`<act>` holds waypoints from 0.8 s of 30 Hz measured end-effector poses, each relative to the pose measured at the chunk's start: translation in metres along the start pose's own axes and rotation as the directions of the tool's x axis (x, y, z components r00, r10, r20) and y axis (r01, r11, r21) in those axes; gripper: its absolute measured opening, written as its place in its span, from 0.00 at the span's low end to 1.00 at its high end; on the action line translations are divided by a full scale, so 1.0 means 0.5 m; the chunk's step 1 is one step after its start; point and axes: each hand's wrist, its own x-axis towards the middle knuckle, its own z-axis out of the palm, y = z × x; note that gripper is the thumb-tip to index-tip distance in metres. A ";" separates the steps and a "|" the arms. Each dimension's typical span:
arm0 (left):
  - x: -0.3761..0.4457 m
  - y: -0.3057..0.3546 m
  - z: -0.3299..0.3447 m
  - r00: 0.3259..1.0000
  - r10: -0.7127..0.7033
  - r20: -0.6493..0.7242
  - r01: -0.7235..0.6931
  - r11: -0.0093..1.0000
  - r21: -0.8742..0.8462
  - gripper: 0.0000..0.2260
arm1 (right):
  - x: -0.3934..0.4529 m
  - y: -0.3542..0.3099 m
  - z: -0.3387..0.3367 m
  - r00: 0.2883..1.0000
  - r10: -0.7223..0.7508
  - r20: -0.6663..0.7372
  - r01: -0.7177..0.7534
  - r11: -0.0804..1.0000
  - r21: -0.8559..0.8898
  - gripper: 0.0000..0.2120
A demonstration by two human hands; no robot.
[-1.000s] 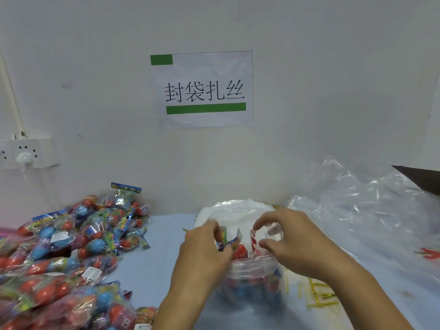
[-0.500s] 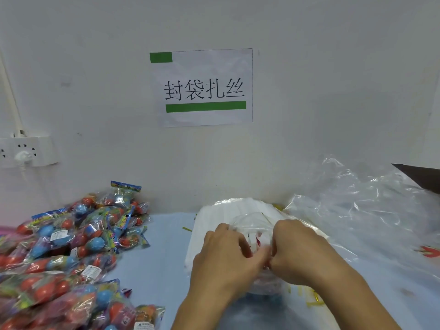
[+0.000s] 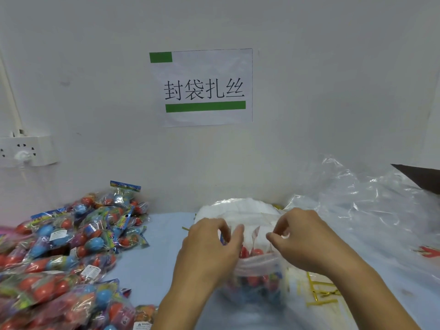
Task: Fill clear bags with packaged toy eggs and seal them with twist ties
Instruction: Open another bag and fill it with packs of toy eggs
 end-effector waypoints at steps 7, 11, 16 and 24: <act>0.008 -0.001 -0.034 0.996 0.057 -0.062 -0.053 0.997 0.060 0.10 | -0.007 0.006 -0.039 0.984 -0.111 0.138 0.062 0.946 0.319 0.20; 0.012 0.004 -0.051 0.998 -0.018 -0.067 0.000 0.967 -0.253 0.18 | -0.004 -0.014 -0.037 0.999 -0.052 -0.016 0.051 0.794 0.606 0.22; 0.011 -0.002 -0.067 0.999 0.002 -0.040 -0.020 0.899 -0.438 0.18 | -0.002 -0.017 -0.026 0.999 -0.028 -0.022 0.035 0.762 0.647 0.22; 0.013 -0.010 -0.065 0.936 0.186 -0.299 -0.235 0.962 -0.138 0.15 | -0.005 -0.011 -0.033 0.973 0.041 -0.226 0.096 0.820 0.564 0.20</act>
